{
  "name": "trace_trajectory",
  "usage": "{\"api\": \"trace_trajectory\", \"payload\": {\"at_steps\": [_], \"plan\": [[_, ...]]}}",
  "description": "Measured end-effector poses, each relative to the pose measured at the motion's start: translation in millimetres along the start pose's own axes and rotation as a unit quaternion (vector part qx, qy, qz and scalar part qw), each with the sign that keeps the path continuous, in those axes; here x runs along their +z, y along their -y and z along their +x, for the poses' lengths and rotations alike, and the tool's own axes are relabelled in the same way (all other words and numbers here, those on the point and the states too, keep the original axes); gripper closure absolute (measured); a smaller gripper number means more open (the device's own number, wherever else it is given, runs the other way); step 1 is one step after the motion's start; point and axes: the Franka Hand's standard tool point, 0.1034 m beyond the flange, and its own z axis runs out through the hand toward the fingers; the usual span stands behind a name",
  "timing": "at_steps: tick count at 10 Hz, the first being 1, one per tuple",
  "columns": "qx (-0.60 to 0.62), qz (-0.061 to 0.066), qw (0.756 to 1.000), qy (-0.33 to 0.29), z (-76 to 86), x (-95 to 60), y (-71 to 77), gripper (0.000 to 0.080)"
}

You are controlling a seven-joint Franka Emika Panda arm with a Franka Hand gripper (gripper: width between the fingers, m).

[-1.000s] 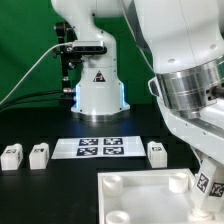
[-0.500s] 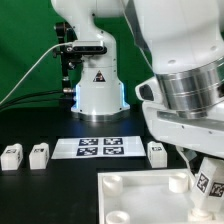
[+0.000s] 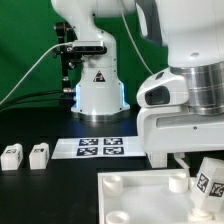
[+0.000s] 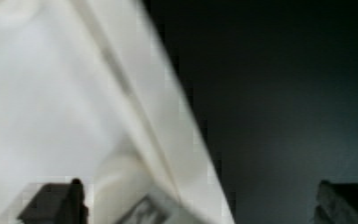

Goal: Assemble one leg

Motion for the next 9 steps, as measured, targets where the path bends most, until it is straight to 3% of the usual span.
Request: {"api": "trace_trajectory", "payload": {"at_steps": [3, 5, 7, 8, 9], "plan": [[-0.129, -0.002, 0.992, -0.006, 11.3, -3.9, -14.6, 0.0151], [-0.131, -0.002, 0.991, -0.006, 12.2, -3.4, -16.6, 0.0151], [-0.131, -0.002, 0.991, -0.006, 12.1, -3.3, -16.6, 0.0415], [-0.132, -0.005, 0.991, -0.007, 13.4, -4.0, -19.6, 0.0415], [-0.129, -0.006, 0.992, -0.007, 14.7, -3.9, -23.4, 0.0495]]}}
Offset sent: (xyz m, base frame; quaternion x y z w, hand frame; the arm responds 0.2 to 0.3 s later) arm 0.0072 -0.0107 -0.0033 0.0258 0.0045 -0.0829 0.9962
